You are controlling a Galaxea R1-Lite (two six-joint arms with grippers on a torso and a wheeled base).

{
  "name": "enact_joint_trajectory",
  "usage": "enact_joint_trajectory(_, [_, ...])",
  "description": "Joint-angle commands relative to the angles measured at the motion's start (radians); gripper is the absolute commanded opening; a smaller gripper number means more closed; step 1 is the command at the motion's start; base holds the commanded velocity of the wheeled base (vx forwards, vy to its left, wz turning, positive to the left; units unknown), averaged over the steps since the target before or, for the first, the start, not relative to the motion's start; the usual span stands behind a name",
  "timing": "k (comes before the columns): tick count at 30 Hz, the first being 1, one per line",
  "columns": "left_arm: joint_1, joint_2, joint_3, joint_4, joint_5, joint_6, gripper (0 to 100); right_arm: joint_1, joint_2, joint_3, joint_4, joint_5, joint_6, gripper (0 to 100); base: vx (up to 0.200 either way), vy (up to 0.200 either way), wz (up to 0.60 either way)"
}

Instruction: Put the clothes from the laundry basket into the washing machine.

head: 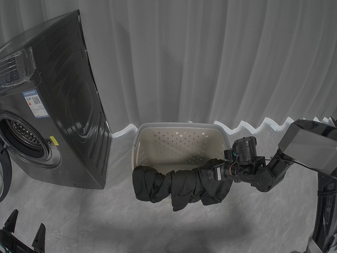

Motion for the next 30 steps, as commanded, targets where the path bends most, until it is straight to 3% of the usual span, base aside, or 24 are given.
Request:
enact_joint_trajectory(1, [0.0, -0.018, 0.016, 0.0, 0.0, 0.0, 100, -0.008, 0.011, -0.017, 0.0, -0.006, -0.007, 100, 0.0, 0.0, 0.0])
enact_joint_trajectory(30, [0.0, -0.018, 0.016, 0.0, 0.0, 0.001, 100, 0.009, 0.049, -0.011, 0.0, -0.009, -0.018, 100, 0.0, 0.0, 0.0])
